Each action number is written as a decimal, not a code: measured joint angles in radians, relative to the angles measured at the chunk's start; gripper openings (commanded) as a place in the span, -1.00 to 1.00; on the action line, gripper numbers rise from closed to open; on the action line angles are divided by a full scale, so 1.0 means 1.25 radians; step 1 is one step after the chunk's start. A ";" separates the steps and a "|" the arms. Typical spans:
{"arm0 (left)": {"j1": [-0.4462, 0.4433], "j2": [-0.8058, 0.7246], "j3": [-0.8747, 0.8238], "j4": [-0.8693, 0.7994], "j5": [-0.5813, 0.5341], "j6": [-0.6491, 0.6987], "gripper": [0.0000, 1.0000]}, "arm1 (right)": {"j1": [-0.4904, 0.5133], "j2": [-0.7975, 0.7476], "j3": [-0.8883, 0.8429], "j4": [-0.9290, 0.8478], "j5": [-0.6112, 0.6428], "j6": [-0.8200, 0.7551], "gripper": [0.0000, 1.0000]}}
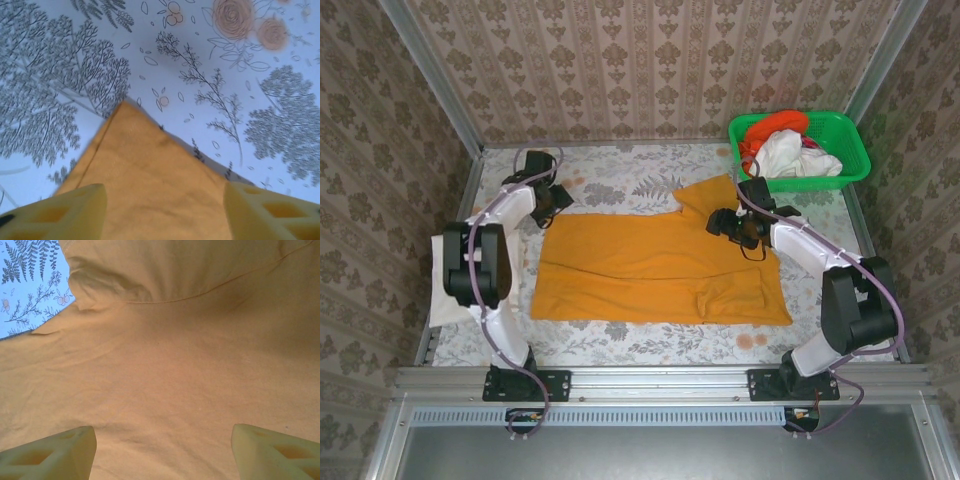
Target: Fold and stack the t-shirts
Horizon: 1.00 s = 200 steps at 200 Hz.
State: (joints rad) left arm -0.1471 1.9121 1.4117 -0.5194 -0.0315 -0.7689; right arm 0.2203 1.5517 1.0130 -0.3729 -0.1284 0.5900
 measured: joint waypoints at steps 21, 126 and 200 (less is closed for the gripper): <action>0.009 0.067 0.058 -0.025 -0.012 -0.008 0.07 | 0.000 0.000 -0.008 0.004 0.000 0.000 0.46; 0.025 0.189 0.149 -0.063 -0.035 -0.011 -0.22 | 0.000 0.000 -0.075 0.025 -0.003 0.019 0.46; 0.025 0.190 0.150 -0.063 -0.029 -0.005 -1.00 | 0.000 0.003 -0.065 0.019 0.029 0.014 0.46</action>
State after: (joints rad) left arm -0.1162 2.1498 1.5986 -0.5980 -0.0677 -0.7750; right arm 0.2203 1.5555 0.9314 -0.3492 -0.0921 0.6075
